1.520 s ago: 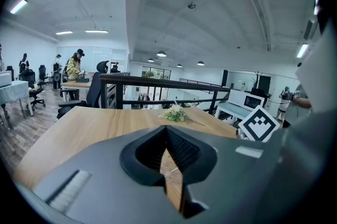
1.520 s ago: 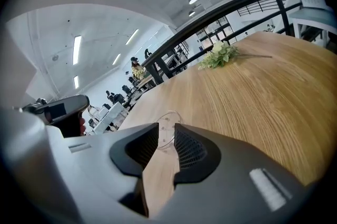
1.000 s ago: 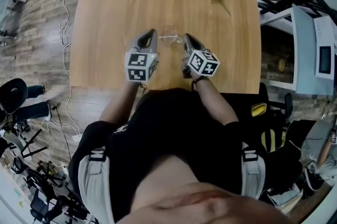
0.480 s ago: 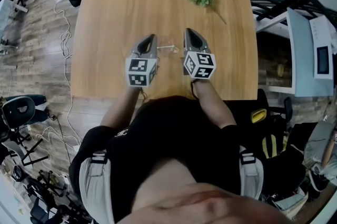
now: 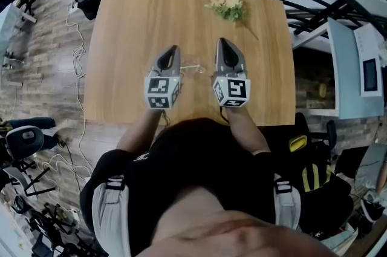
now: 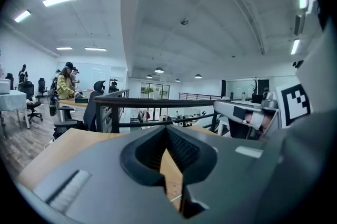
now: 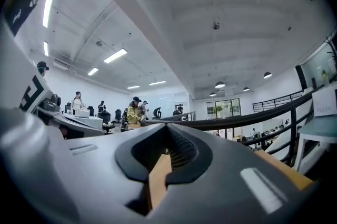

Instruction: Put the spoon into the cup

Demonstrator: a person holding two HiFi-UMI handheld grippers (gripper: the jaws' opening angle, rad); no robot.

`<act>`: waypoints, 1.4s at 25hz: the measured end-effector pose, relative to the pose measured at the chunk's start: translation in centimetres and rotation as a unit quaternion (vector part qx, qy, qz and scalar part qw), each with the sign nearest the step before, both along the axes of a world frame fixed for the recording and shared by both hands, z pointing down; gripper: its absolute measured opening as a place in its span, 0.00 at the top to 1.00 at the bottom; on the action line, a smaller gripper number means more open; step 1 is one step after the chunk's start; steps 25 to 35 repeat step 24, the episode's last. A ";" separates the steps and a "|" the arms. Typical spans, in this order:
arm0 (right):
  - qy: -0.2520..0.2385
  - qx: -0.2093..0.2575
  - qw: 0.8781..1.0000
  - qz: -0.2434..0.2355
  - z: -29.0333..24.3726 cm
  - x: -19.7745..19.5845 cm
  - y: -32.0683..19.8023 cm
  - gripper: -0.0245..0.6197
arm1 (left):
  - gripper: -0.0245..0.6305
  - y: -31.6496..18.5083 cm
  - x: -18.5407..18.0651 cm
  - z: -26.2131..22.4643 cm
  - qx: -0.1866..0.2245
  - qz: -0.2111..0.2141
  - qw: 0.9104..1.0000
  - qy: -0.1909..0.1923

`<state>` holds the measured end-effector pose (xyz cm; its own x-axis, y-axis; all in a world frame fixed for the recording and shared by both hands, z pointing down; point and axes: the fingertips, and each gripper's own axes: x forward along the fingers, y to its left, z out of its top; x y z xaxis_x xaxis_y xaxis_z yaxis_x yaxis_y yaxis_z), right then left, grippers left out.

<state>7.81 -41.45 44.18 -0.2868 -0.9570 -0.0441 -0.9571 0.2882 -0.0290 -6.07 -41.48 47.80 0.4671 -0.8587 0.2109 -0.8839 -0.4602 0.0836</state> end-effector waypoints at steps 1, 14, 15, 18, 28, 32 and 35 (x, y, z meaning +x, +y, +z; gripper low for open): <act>0.002 -0.001 1.000 0.003 0.0 0.1 0.1 0.96 | 0.94 -0.1 -0.1 -0.3 0.004 -0.002 1.000 0.001; 0.001 -0.023 1.000 -0.018 1.3 -0.5 0.8 0.96 | 0.94 -0.7 -1.1 -0.5 0.002 -0.013 1.000 -0.001; 0.000 -0.026 0.999 -0.020 1.5 -0.6 0.9 0.96 | 0.94 -0.6 -1.1 -0.4 0.001 -0.013 1.000 -0.002; -0.001 -0.036 0.999 -0.024 2.1 -0.7 1.1 0.96 | 0.94 -0.4 -1.0 -0.2 -0.002 -0.012 1.000 -0.003; -0.002 -0.041 0.999 -0.035 2.1 -1.4 0.9 0.96 | 0.94 -0.5 -1.3 0.2 -0.014 -0.007 1.000 -0.008; -0.002 -0.041 0.999 -0.035 2.1 -1.4 0.9 0.96 | 0.94 -0.5 -1.3 0.2 -0.014 -0.007 1.000 -0.008; -0.002 -0.041 0.999 -0.035 2.1 -1.4 0.9 0.96 | 0.94 -0.5 -1.3 0.2 -0.014 -0.007 1.000 -0.008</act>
